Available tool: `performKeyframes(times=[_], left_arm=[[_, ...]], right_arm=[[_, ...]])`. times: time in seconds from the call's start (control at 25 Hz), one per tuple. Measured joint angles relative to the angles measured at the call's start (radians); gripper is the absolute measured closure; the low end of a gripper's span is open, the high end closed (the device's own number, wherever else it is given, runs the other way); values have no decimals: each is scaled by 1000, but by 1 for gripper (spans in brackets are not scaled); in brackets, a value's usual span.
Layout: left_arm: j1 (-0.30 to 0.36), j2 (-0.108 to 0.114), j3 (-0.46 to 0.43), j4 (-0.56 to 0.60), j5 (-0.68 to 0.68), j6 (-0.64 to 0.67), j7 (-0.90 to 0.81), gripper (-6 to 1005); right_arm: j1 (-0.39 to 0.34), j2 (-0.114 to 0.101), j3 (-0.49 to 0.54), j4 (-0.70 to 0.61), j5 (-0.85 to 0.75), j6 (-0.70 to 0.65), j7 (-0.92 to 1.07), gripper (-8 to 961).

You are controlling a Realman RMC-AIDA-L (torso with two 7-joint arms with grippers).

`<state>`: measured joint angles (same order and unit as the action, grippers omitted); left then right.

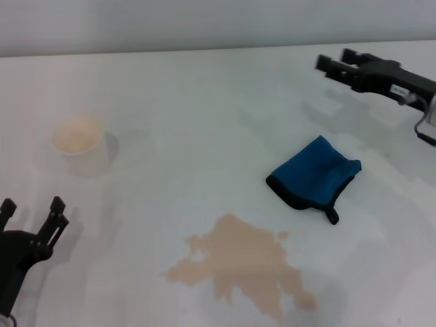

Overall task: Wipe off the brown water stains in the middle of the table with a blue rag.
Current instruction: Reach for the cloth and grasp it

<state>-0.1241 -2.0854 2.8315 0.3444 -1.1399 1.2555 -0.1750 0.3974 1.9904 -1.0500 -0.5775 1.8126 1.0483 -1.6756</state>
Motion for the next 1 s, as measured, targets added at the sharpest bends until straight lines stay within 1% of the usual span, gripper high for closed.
performKeyframes(times=[0.12, 0.24, 0.32, 0.4, 0.44, 0.52, 0.6, 0.72, 0.8, 0.92, 1.0], left_arm=[[6, 2, -2, -7, -2, 8, -20, 105], [7, 4, -6, -10, -2, 18, -33, 105], [8, 4, -9, -11, -3, 29, -33, 105], [8, 4, -11, -14, -3, 40, -34, 105], [8, 5, -11, -18, -3, 46, -36, 105], [7, 5, -11, -29, -3, 56, -44, 105], [6, 5, -12, -34, -4, 64, -54, 105], [3, 5, -12, -36, -5, 72, -56, 105], [0, 5, -12, -37, -5, 73, -57, 105], [-5, 5, -12, -37, -6, 74, -57, 105], [-7, 5, -13, -37, -6, 74, -57, 105]], right_arm=[[11, -4, -10, -177, -246, 8, 234, 173], [32, -9, -11, -369, -552, 61, 516, 176], [49, -8, -10, -480, -731, 135, 634, 176], [76, -4, -6, -573, -863, 228, 687, 176], [112, -6, 0, -630, -934, 315, 705, 176], [126, -9, 1, -639, -947, 339, 717, 176], [156, -21, 1, -663, -981, 408, 746, 176], [176, -24, -3, -697, -1041, 486, 751, 176], [184, -15, -4, -725, -1093, 536, 752, 176], [188, 8, -7, -763, -1180, 598, 771, 176], [188, 19, -12, -770, -1230, 615, 825, 176]])
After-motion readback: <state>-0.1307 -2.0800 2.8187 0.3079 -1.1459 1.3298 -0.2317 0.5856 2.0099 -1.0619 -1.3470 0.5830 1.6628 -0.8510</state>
